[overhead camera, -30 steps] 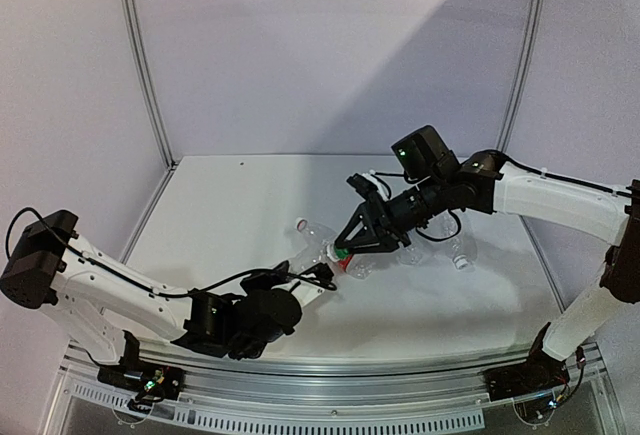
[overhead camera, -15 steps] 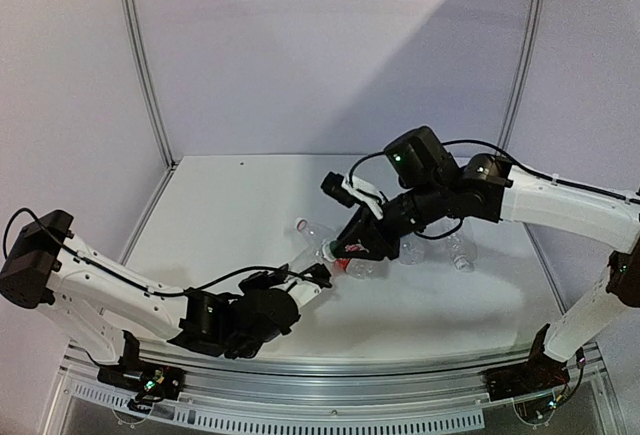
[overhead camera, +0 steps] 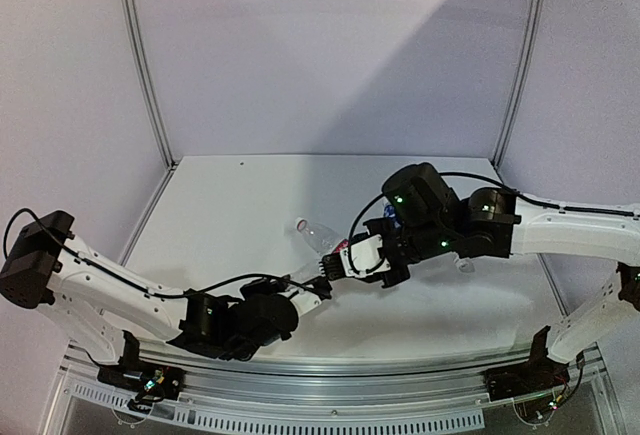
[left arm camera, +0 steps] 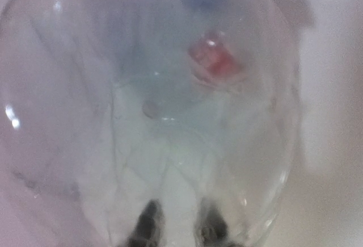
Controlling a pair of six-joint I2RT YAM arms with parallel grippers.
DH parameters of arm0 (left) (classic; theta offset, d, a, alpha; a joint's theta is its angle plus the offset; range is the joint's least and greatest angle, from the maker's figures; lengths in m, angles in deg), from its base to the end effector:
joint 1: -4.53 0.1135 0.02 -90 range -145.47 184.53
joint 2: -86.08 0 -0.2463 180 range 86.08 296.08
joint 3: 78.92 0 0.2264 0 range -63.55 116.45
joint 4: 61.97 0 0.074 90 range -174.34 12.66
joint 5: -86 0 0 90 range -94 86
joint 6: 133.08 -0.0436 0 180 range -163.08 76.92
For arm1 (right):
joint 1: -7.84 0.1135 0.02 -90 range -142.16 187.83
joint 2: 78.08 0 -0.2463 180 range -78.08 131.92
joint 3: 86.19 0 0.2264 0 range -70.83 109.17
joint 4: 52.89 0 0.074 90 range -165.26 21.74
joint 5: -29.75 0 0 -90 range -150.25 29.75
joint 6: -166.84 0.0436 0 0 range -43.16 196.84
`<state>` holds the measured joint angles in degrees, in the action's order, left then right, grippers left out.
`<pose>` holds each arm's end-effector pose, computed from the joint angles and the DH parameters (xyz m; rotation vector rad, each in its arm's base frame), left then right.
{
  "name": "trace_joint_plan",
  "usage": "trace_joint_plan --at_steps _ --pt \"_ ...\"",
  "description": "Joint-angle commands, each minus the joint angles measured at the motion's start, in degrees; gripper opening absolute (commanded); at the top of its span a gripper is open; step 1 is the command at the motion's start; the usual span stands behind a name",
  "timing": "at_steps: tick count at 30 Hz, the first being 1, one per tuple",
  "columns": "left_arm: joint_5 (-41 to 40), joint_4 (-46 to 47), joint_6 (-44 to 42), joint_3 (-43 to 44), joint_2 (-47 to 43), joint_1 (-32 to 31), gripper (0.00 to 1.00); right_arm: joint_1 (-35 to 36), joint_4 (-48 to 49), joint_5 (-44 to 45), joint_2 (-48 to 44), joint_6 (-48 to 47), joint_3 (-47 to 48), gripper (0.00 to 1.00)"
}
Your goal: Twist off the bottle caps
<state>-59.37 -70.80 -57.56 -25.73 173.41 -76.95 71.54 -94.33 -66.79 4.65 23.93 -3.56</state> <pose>0.0752 -0.2599 0.1651 1.1439 1.6265 0.3826 0.1298 0.2739 0.2796 -1.9880 1.1580 0.2281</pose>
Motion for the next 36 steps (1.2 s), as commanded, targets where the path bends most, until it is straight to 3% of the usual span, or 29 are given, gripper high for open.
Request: trace_joint_plan --at_steps 1,12,18,21,23,30,36 --pt "1.27 4.06 0.58 1.29 -1.26 -0.44 0.06 1.82 2.17 0.57 -5.10 -5.81 -2.01 0.23" --pt "2.29 2.77 1.69 1.02 -3.51 -0.44 0.06 2.44 2.60 1.73 -9.47 -5.19 -3.14 0.23" --pt "-0.25 -0.39 7.16 1.20 -7.10 2.40 0.06 0.97 4.86 4.31 -9.05 8.24 0.57 0.22" --pt "-0.92 -3.05 11.25 0.71 -10.96 4.82 0.07 -0.57 5.24 5.97 -7.75 16.23 3.05 0.13" --pt "-2.02 -3.43 13.12 -0.23 -13.98 5.91 0.09 -1.20 6.39 11.70 -5.78 22.79 5.02 0.08" --pt "-2.61 -4.57 19.08 -4.34 -26.00 10.04 0.09 -4.43 -16.46 11.44 12.85 43.82 26.75 0.04" --pt "-5.88 -4.57 21.29 -6.80 -33.86 10.54 0.09 -4.90 -31.95 4.76 30.48 50.84 39.83 0.08"
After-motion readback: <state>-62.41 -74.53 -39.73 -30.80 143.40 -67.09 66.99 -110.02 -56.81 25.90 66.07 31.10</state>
